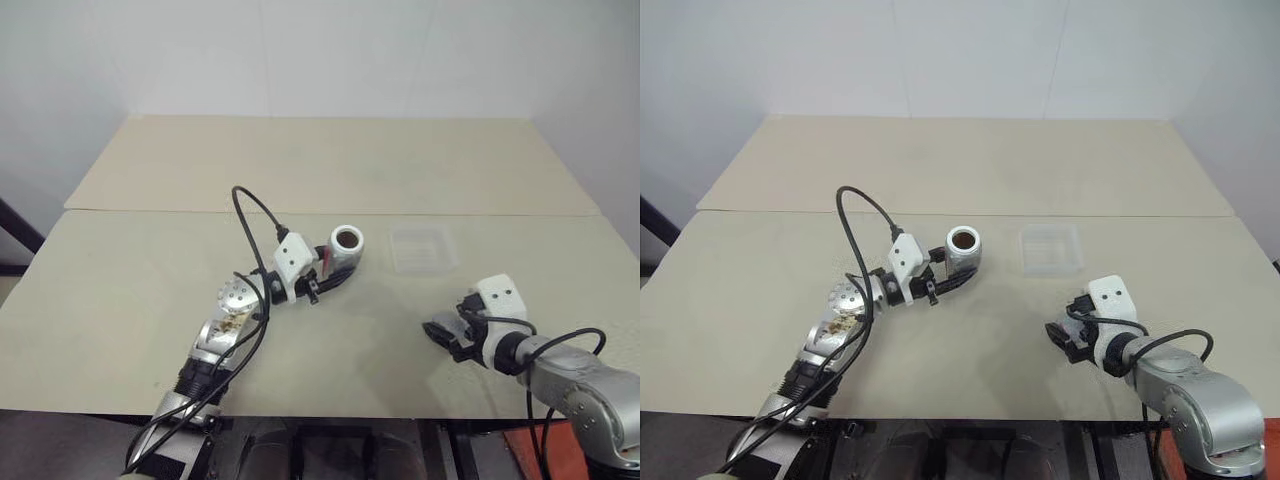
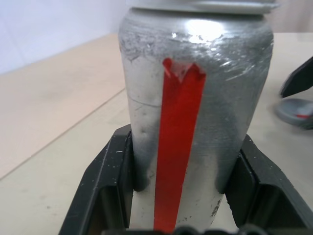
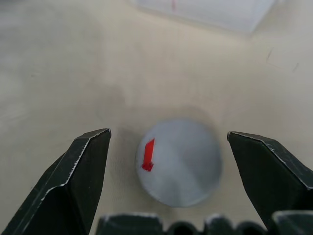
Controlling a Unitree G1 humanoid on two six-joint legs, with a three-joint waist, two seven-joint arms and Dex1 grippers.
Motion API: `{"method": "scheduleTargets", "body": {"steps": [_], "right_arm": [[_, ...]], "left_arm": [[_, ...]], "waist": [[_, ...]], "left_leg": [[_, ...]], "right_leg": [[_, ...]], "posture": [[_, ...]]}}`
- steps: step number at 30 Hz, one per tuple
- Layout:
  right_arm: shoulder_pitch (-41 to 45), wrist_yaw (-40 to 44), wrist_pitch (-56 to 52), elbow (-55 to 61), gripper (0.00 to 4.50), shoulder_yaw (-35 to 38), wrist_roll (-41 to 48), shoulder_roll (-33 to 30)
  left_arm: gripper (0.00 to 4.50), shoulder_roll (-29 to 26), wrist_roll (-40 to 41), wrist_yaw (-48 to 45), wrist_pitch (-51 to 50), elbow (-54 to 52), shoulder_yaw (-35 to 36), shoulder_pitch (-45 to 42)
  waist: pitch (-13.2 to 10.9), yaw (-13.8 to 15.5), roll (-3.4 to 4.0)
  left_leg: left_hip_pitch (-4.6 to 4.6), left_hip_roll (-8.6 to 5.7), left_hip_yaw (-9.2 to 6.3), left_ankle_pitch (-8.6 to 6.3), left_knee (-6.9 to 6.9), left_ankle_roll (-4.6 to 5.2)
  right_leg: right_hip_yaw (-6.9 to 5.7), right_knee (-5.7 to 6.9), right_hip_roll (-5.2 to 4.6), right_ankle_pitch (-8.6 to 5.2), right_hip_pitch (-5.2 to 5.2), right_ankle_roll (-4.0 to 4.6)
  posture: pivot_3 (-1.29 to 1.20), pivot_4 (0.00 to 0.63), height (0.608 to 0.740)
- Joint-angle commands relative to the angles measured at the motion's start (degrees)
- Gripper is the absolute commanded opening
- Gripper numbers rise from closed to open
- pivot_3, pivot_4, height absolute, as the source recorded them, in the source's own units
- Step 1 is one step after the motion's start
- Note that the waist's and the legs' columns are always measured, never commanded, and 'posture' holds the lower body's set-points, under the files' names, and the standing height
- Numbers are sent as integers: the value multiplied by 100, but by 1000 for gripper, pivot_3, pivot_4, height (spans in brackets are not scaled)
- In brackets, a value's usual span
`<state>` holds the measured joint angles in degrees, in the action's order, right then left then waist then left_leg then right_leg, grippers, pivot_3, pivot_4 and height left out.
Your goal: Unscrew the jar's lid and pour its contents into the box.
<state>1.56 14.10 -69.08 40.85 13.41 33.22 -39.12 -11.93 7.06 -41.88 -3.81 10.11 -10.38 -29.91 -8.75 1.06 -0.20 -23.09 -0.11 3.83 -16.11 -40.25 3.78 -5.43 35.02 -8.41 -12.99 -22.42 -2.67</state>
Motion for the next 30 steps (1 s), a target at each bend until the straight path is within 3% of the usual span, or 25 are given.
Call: {"method": "scheduleTargets", "body": {"steps": [1,9,14,19,25,30], "right_arm": [[-70,282,613,548,4467,421,-112,-210],[45,207,667,714,4467,559,-221,-249],[-67,55,629,917,4467,631,-270,-60],[-171,-78,553,1152,4467,763,-314,79],[-523,-275,438,1545,4467,996,-382,310],[-710,-471,315,1908,4467,1172,-288,569]], "left_arm": [[2124,181,-374,552,-414,84,-121,-518],[2124,396,-1257,908,204,1775,-596,-1736],[2124,748,-2569,2507,1472,3928,-1240,-3125],[2124,1056,-4927,4945,2273,5779,-3126,-4359],[2124,1516,-6716,7109,1880,6655,-4722,-4974],[2124,1790,-7125,7561,1562,6885,-4998,-5199]], "waist": [[-1,16,-3],[-2,17,-6],[-10,105,-18],[-13,148,-24],[-14,142,-25],[-14,137,-25]], "left_leg": [[-1,-1,-2,0,-1,0],[-1,-3,0,0,1,0],[-11,-7,-2,-1,-2,3],[-25,-19,2,-8,2,15],[-79,-20,6,-10,-2,19],[-87,-13,8,-6,-3,13]], "right_leg": [[-1,-1,0,0,0,-1],[-2,-1,1,0,0,-3],[-7,-4,0,0,-5,-4],[-6,-21,-3,0,-10,-15],[-1,-11,-7,-4,-68,-25],[-1,-5,-7,-4,-79,-25]], "posture": [[0,150,740],[0,150,740],[0,150,740],[0,150,740],[0,150,740],[0,150,740]]}}
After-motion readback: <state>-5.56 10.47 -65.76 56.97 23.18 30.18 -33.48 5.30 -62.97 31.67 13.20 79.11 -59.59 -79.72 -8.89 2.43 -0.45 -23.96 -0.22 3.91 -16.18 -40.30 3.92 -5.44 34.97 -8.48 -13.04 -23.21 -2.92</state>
